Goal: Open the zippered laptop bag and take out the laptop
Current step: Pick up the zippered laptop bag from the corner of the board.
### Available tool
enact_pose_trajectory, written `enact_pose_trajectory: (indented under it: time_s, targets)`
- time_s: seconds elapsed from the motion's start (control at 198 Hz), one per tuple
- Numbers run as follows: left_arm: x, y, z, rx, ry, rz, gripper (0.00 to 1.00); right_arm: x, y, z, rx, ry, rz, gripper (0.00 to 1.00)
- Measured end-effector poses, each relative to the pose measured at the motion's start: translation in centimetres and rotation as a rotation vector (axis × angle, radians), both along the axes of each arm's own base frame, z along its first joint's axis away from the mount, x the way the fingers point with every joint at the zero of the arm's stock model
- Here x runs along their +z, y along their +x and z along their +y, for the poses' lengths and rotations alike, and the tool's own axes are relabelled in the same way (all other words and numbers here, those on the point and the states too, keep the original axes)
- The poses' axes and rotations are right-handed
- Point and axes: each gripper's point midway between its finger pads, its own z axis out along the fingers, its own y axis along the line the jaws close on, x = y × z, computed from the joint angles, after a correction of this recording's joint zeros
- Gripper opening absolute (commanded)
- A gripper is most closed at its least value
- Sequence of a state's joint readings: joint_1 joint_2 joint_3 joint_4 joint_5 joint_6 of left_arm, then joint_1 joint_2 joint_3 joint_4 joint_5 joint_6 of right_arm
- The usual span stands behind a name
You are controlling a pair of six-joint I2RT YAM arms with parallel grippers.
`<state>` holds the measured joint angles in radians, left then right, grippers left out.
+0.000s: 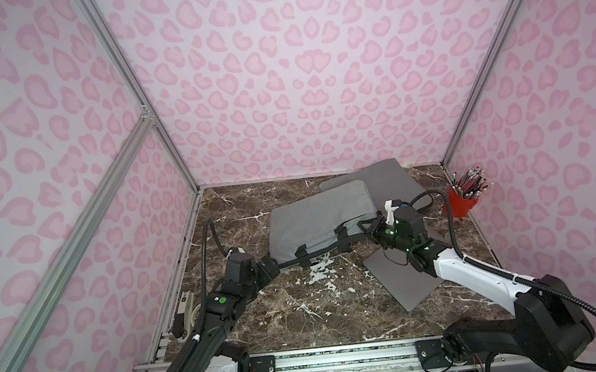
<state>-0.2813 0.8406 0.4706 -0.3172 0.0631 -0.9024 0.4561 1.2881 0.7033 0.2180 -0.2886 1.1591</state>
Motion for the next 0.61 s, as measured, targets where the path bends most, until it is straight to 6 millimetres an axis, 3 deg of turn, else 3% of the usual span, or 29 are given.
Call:
enact_pose_trajectory:
  time_s: [0.464, 0.605]
  targets:
    - [-1.5, 2.6, -2.6, 0.027, -0.256, 0.012, 1.0, -0.5, 0.1, 0.0, -0.004, 0.001, 0.013, 0.0]
    - [-1.7, 3.5, -3.2, 0.022, -0.282, 0.005, 0.88, -0.6, 0.1, 0.0, -0.004, 0.004, 0.009, 0.0]
